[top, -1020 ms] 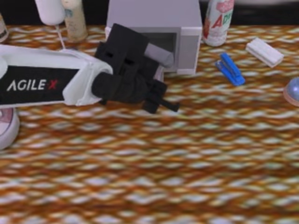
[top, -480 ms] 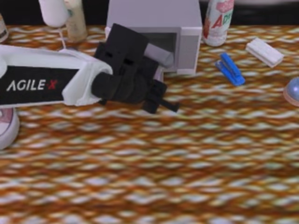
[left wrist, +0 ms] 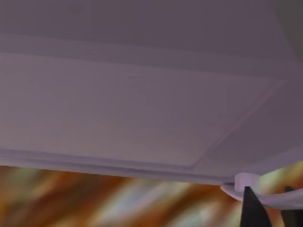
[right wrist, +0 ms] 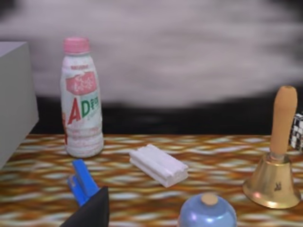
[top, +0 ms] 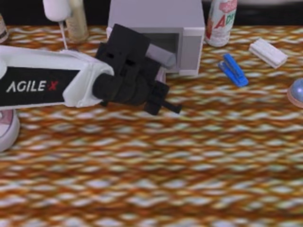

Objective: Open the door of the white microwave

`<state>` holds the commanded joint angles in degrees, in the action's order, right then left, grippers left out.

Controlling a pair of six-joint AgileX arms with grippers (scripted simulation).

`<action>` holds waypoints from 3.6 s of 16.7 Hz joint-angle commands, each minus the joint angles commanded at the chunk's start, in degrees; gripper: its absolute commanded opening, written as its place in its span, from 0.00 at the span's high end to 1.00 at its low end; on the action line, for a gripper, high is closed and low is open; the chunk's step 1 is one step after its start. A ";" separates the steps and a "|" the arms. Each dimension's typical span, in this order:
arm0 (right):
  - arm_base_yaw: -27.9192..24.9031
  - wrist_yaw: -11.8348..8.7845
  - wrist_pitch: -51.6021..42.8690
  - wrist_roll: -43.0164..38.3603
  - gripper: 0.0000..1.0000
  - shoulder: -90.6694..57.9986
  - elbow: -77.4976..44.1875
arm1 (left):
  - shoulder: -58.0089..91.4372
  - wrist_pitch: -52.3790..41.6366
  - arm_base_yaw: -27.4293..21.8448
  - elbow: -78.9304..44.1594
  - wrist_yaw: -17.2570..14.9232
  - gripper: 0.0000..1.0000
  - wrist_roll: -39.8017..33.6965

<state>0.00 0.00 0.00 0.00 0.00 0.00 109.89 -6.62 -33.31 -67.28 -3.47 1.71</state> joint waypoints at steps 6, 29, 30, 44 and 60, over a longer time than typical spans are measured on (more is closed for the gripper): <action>0.00 0.00 0.00 0.00 0.00 0.00 0.00 | -0.12 -0.05 -0.19 0.32 -0.86 1.00 0.26; 0.00 0.00 0.00 0.00 0.00 0.00 0.00 | -1.17 0.15 1.19 1.58 -2.59 1.00 3.03; 0.00 0.00 0.00 0.00 0.00 0.00 0.00 | -1.17 0.15 1.19 1.58 -2.59 1.00 3.03; 0.00 0.00 0.00 0.00 0.00 0.00 0.00 | -2.28 0.03 2.53 3.01 -5.34 1.00 6.30; 0.00 0.00 0.00 0.00 0.00 0.00 0.00 | -2.28 0.03 2.54 3.01 -5.35 1.00 6.32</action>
<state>0.00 0.00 0.00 0.00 0.00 0.00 107.61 -6.58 -30.77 -64.26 -8.82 8.03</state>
